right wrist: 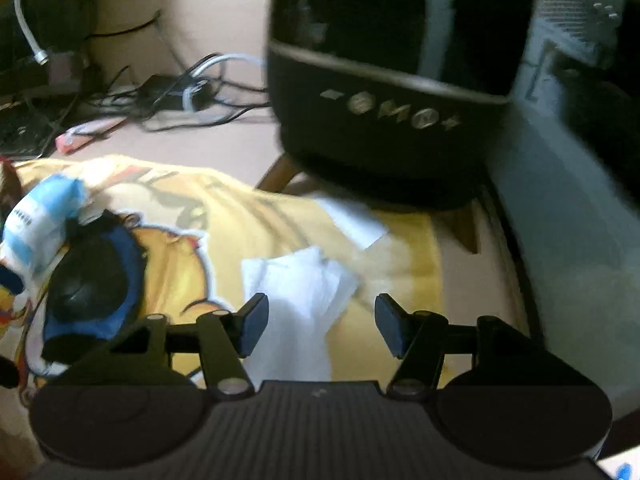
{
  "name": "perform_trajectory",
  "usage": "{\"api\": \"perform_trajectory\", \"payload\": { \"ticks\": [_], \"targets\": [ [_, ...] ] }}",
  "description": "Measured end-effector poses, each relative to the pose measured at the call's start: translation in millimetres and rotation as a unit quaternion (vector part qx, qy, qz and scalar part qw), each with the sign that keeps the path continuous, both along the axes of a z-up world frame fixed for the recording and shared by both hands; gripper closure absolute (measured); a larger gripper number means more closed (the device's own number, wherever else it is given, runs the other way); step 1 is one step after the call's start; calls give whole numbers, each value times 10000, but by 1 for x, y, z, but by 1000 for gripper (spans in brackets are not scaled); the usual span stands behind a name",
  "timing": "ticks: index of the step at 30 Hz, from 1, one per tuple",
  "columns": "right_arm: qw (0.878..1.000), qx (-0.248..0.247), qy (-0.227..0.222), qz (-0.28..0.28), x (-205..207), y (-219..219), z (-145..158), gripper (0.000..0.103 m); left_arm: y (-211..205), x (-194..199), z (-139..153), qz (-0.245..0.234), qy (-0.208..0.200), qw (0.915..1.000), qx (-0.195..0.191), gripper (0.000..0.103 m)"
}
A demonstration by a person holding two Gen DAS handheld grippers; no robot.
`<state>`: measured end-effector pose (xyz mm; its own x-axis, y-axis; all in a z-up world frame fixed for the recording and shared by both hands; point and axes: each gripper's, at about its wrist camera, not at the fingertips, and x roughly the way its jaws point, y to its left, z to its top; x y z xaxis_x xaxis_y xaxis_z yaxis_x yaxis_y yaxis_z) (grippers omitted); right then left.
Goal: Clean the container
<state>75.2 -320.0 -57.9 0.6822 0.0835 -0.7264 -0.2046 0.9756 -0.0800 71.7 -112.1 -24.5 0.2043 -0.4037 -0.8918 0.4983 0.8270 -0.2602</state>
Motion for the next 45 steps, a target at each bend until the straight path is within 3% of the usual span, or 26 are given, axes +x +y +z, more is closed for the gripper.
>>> {"api": "perform_trajectory", "payload": {
  "ticks": [2,3,4,5,11,14,17,19,22,28,32,38,41,45],
  "targets": [
    [9993,-324,-16,161,4,16,-10,55,-1,0,-2,11,-54,9997,245,1],
    [9985,-496,-18,232,4,23,-13,66,2,0,-3,49,-67,9995,314,1],
    [9987,-433,-31,270,1,24,-12,89,5,0,-3,96,-72,9993,348,1],
    [9992,-259,-51,288,-2,23,-8,97,10,0,-1,174,-84,9992,356,1],
    [9928,1014,-205,603,-3,32,40,95,49,7,8,883,-88,9960,110,1],
    [9691,2236,132,1033,13,49,54,95,50,7,8,870,-40,9962,-26,1],
    [9358,3060,865,1522,34,77,37,95,37,5,7,631,-48,9980,21,1],
    [9460,2610,1021,1627,40,98,21,95,27,4,3,512,-12,9985,184,1],
    [9642,1963,842,1573,37,107,12,95,21,0,1,429,-96,9980,456,1],
    [9837,1229,441,1236,36,85,15,95,30,4,-7,711,129,9969,317,1],
    [9800,1479,569,1204,32,68,17,95,26,0,-5,616,76,9973,379,1],
    [9606,2014,835,1725,1,77,32,95,21,-2,-3,514,-25,9977,449,1],
    [9625,1686,938,1907,-11,87,22,95,21,-4,-3,512,-18,9976,469,1],
    [9717,1324,1010,1675,-10,78,12,95,30,-8,-1,599,-44,9970,487,1]
  ]
}}
